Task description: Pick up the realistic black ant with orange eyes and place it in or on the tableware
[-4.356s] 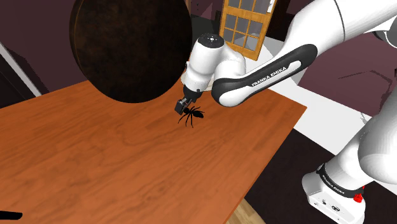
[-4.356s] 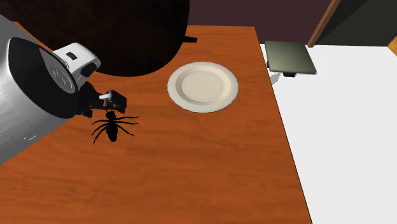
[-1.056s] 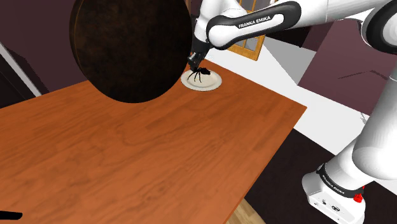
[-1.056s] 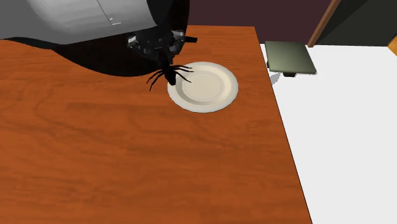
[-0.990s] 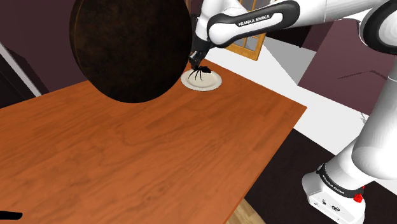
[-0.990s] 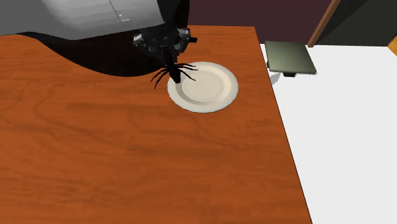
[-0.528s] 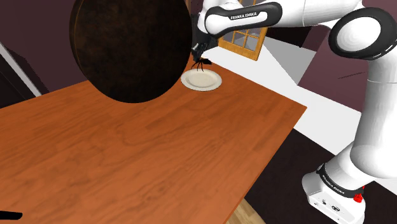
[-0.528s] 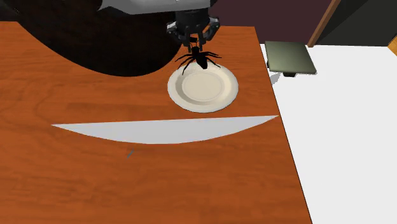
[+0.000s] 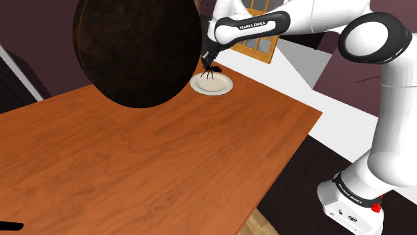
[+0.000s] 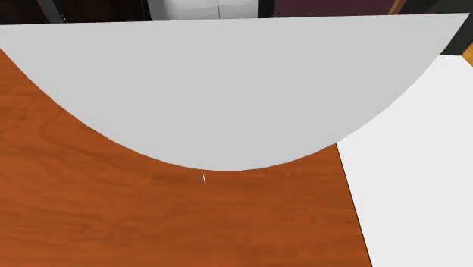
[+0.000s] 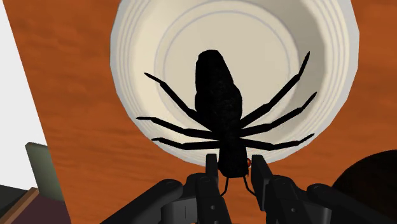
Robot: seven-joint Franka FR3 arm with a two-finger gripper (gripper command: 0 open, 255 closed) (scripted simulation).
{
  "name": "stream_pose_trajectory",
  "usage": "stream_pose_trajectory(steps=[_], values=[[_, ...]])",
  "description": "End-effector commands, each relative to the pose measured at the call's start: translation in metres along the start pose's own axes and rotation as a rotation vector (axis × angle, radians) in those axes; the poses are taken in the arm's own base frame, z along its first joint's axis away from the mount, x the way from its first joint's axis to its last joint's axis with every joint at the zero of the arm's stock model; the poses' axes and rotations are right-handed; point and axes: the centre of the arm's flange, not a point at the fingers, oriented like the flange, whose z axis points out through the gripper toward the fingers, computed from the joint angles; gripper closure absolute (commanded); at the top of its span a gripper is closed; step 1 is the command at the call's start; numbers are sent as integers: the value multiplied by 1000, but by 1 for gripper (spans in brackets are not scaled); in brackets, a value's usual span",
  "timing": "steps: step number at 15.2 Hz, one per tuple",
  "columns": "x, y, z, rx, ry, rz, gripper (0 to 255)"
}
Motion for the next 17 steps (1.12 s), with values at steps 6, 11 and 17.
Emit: stream_pose_trajectory(steps=[6, 11, 17], values=[[-11, -3, 35, 0, 1, 0, 255], [-16, -4, 52, 0, 1, 0, 255], [-16, -4, 52, 0, 1, 0, 255]])
